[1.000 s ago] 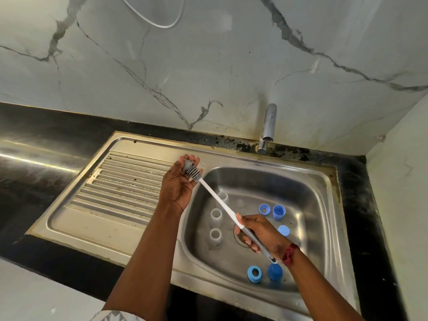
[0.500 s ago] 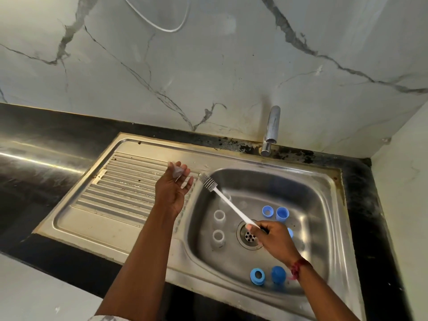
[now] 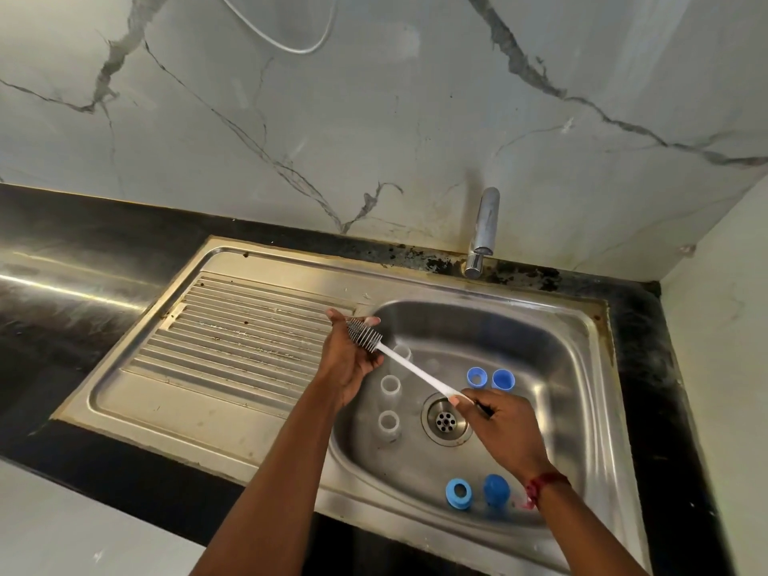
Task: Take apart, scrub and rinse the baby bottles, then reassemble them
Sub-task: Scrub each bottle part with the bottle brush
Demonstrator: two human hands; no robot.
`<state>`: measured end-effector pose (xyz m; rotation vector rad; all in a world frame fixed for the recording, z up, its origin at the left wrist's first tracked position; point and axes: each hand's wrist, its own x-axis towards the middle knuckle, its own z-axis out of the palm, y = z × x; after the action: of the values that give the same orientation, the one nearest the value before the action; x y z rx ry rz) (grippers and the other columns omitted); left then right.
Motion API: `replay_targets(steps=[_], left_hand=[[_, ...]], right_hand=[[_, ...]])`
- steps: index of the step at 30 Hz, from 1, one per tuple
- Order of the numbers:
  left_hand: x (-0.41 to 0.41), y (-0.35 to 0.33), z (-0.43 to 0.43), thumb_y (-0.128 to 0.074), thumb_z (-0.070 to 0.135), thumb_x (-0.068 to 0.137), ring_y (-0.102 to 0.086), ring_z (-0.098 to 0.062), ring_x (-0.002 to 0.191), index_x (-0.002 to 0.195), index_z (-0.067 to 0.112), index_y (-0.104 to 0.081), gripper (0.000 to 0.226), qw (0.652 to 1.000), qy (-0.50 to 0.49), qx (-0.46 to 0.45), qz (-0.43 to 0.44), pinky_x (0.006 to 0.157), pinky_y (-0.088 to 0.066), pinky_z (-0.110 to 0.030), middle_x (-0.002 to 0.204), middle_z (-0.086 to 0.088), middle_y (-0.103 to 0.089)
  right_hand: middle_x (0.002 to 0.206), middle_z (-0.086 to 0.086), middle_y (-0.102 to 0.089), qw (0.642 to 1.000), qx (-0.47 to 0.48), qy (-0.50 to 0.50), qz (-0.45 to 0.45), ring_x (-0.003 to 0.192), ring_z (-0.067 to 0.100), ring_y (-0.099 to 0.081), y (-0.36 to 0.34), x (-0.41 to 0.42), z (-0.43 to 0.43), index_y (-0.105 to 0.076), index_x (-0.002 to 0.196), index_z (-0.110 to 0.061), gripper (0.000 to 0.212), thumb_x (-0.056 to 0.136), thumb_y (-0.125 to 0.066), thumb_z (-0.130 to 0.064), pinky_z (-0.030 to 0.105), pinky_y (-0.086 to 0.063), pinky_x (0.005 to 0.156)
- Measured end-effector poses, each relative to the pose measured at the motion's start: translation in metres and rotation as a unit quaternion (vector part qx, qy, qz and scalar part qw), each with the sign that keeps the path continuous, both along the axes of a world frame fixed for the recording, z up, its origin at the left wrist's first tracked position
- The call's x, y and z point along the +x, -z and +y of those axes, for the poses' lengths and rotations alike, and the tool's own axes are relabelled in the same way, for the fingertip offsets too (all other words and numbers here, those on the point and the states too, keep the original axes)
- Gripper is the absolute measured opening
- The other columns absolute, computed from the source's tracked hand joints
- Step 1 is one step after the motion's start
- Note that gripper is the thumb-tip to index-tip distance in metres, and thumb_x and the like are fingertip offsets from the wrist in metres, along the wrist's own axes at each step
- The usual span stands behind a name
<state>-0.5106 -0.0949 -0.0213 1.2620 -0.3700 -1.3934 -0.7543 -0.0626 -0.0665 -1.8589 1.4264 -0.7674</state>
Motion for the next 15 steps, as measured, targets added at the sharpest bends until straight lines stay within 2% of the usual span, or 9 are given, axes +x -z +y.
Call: replay_targets(steps=[3, 5, 8, 11, 13, 15], left_hand=[[-0.004, 0.002, 0.001, -0.015, 0.064, 0.098, -0.050, -0.014, 0.061, 0.095, 0.008, -0.067, 0.077, 0.999, 0.006, -0.002, -0.032, 0.057, -0.046, -0.028, 0.072, -0.007, -0.057], [-0.004, 0.003, 0.000, -0.015, 0.064, 0.099, -0.048, -0.015, 0.063, 0.092, 0.009, -0.068, 0.076, 1.000, -0.004, -0.005, -0.024, 0.058, -0.045, -0.029, 0.075, -0.008, -0.057], [-0.001, 0.007, 0.001, -0.020, 0.062, 0.100, -0.045, -0.014, 0.061, 0.095, 0.006, -0.069, 0.075, 1.000, -0.014, -0.007, 0.021, 0.057, -0.044, -0.028, 0.074, -0.009, -0.055], [0.006, 0.007, 0.005, -0.032, 0.044, 0.106, -0.047, -0.014, 0.057, 0.094, 0.007, -0.063, 0.050, 0.995, -0.036, -0.006, 0.097, 0.053, -0.043, -0.028, 0.071, -0.009, -0.057], [0.012, 0.007, 0.006, -0.039, 0.025, 0.099, -0.049, -0.016, 0.058, 0.093, 0.008, -0.059, 0.027, 0.991, -0.040, -0.002, 0.127, 0.053, -0.045, -0.028, 0.073, -0.010, -0.057], [0.016, 0.008, 0.006, -0.042, 0.012, 0.094, -0.052, -0.017, 0.062, 0.102, 0.006, -0.059, 0.020, 0.991, -0.032, 0.004, 0.130, 0.054, -0.048, -0.029, 0.079, -0.012, -0.058]], right_hand=[[0.055, -0.006, -0.054, 0.998, -0.039, 0.021, 0.051, 0.055, 0.013, -0.051, 0.009, 0.000, 0.000, -0.067, 0.069, -0.026, 0.044, 0.090, -0.050, -0.061, 0.019, -0.039, 0.051], [0.055, -0.007, -0.055, 0.996, -0.042, 0.030, 0.067, 0.055, 0.011, -0.053, 0.012, 0.001, 0.002, -0.067, 0.070, -0.028, 0.042, 0.091, -0.051, -0.061, 0.018, -0.040, 0.052], [0.054, -0.013, -0.052, 0.996, -0.033, 0.040, 0.074, 0.057, 0.006, -0.053, 0.014, 0.003, 0.005, -0.063, 0.070, -0.036, 0.034, 0.092, -0.053, -0.060, 0.013, -0.033, 0.055], [0.052, -0.014, -0.049, 0.996, -0.029, 0.049, 0.066, 0.057, 0.006, -0.052, 0.018, 0.003, 0.006, -0.055, 0.066, -0.045, 0.029, 0.092, -0.054, -0.059, 0.012, -0.033, 0.056], [0.052, -0.011, -0.049, 0.996, -0.028, 0.054, 0.062, 0.056, 0.008, -0.051, 0.021, 0.000, 0.004, -0.054, 0.061, -0.039, 0.038, 0.091, -0.053, -0.061, 0.017, -0.037, 0.054], [0.052, -0.008, -0.049, 0.997, -0.022, 0.051, 0.061, 0.053, 0.011, -0.049, 0.021, -0.001, 0.001, -0.054, 0.059, -0.027, 0.048, 0.091, -0.050, -0.063, 0.025, -0.042, 0.051]])
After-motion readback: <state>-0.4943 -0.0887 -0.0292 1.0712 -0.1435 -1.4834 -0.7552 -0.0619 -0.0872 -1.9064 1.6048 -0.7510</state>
